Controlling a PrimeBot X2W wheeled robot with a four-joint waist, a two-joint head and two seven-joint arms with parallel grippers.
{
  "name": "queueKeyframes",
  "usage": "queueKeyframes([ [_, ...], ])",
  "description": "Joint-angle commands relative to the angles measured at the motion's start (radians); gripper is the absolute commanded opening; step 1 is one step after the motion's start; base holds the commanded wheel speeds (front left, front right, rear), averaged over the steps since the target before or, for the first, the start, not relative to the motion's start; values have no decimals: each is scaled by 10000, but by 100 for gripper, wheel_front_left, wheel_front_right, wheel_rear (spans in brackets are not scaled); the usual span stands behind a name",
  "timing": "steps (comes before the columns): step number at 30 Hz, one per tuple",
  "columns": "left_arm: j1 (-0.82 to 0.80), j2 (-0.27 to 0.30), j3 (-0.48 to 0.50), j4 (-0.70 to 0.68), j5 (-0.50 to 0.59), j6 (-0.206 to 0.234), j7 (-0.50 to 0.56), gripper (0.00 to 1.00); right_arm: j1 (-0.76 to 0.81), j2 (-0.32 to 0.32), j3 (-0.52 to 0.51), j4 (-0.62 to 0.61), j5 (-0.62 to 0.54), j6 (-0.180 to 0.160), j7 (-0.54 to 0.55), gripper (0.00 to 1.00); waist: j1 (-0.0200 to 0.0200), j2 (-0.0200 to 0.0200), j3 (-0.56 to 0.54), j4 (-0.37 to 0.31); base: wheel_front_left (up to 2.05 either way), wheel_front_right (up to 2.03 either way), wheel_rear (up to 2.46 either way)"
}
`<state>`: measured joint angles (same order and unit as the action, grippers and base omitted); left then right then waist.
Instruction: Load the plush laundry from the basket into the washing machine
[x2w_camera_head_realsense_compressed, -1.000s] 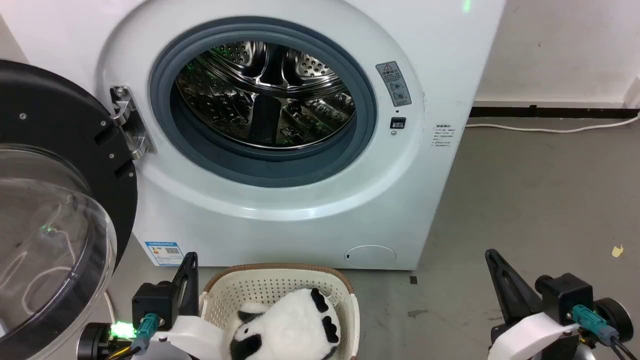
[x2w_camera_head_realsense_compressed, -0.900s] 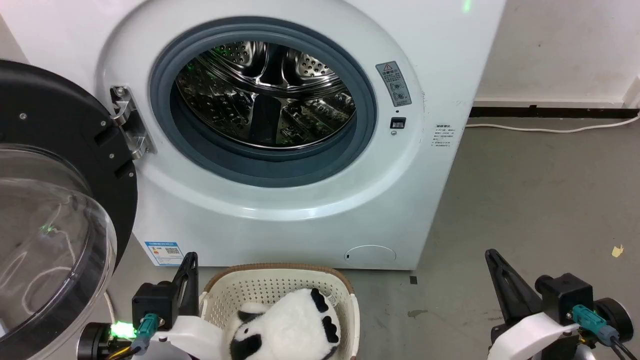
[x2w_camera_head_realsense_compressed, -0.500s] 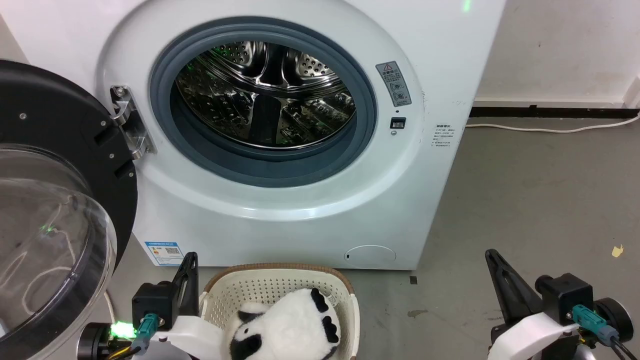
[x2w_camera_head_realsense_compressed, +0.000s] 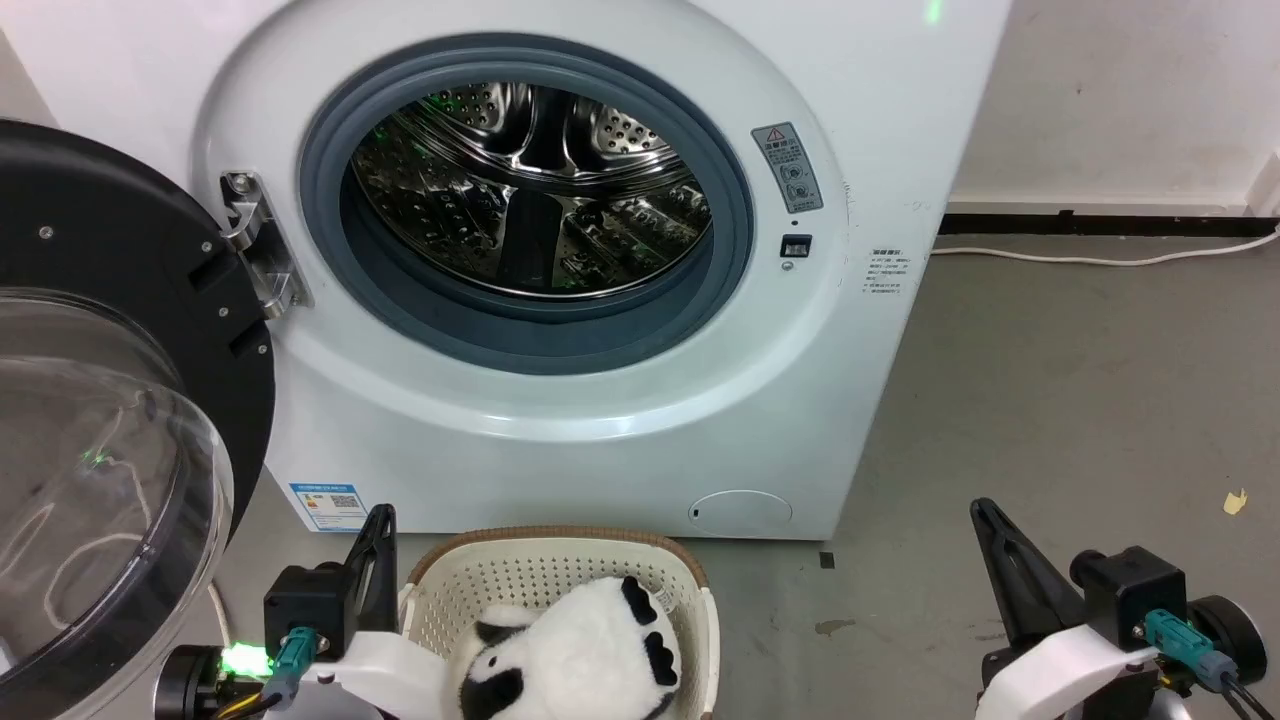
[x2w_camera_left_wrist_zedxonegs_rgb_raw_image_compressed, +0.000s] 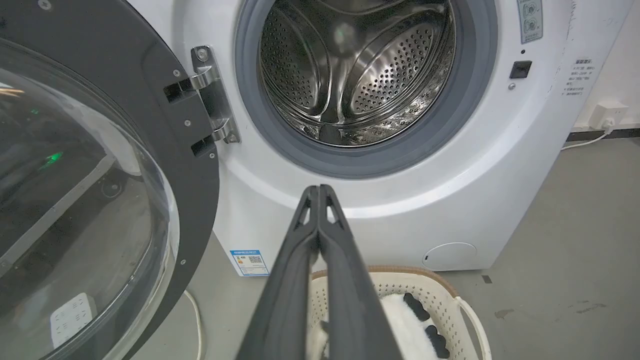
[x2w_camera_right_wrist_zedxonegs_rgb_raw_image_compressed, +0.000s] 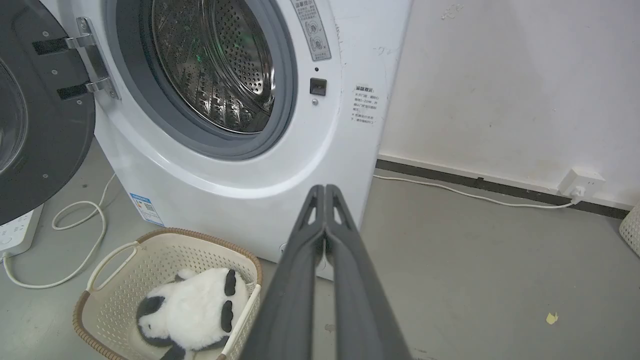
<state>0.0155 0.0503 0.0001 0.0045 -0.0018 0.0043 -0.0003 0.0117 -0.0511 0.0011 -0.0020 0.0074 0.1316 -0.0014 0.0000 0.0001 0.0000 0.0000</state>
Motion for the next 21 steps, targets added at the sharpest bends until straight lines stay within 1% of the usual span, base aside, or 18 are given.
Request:
queueKeyframes([
  [1, -155, -1, -1, -45, 18, -43, 3, 0, -117, 9, -11, 20, -74, -9, 14, 0, 0, -1, 0, 0, 0, 0, 0],
  [21, -155, -1, -1, -45, 18, -43, 3, 0, -117, 9, -11, 20, -74, -9, 14, 0, 0, -1, 0, 0, 0, 0, 0],
])
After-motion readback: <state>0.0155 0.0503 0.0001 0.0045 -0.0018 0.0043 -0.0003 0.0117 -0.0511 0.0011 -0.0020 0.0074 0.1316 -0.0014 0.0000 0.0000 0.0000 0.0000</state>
